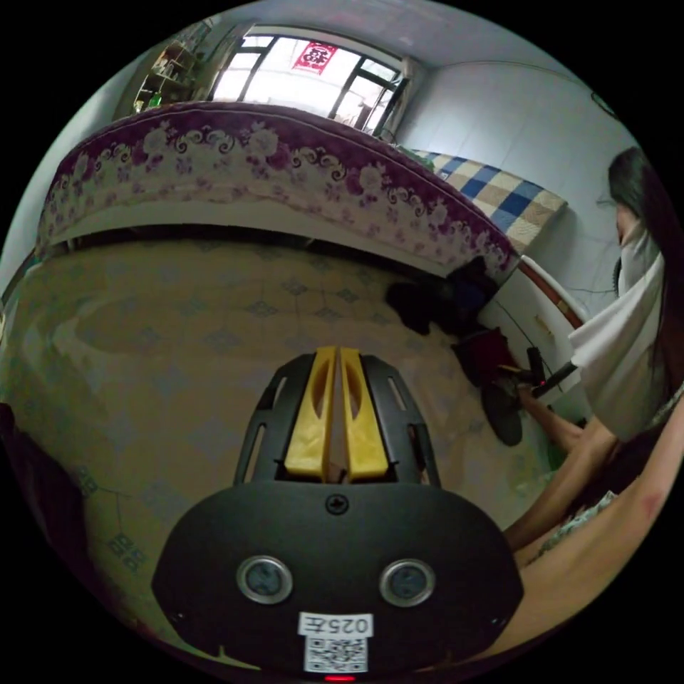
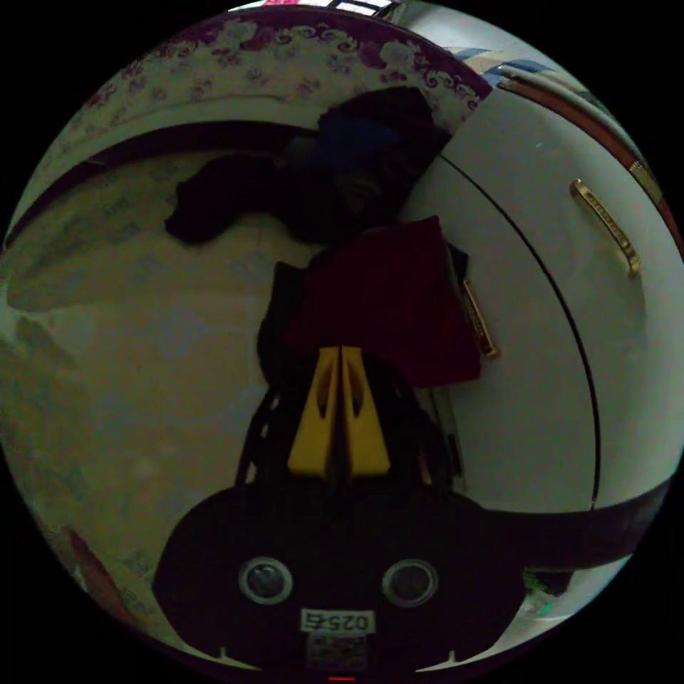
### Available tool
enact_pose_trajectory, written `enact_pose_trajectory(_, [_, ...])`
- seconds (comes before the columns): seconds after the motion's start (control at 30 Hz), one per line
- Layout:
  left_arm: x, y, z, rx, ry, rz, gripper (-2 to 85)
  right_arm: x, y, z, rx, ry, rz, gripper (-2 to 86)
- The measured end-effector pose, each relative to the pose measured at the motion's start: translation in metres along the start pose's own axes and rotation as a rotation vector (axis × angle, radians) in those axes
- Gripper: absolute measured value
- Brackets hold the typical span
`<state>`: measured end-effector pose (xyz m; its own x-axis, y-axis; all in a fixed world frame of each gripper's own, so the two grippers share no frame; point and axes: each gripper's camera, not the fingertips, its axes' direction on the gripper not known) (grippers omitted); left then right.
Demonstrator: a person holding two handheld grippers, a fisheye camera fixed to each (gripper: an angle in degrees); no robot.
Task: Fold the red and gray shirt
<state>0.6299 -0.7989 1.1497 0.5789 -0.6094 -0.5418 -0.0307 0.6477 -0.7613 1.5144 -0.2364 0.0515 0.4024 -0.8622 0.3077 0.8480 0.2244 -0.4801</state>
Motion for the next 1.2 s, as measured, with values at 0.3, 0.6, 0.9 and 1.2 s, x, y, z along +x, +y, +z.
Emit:
enact_pose_trajectory(0.3, [0.094, 0.051, 0.170, -0.065, 0.327, 0.437, 6.2, -0.010, -0.053, -0.199, 0.332, -0.919, 0.004, -1.0])
enact_pose_trajectory(0.6, [0.078, 0.100, 0.216, -0.093, 0.265, 0.503, -1.0, -0.112, -0.086, -0.305, 0.320, -1.342, -0.219, -0.9])
enact_pose_trajectory(0.9, [0.020, 0.076, -0.022, 0.221, 0.172, 0.520, -0.9, -0.110, -0.157, -0.452, 0.613, -1.415, -0.363, 0.0])
enact_pose_trajectory(1.2, [0.045, 0.075, -0.225, 0.717, 0.199, 0.611, -0.9, -0.101, -0.168, -0.487, 0.675, -1.153, -0.411, 15.3])
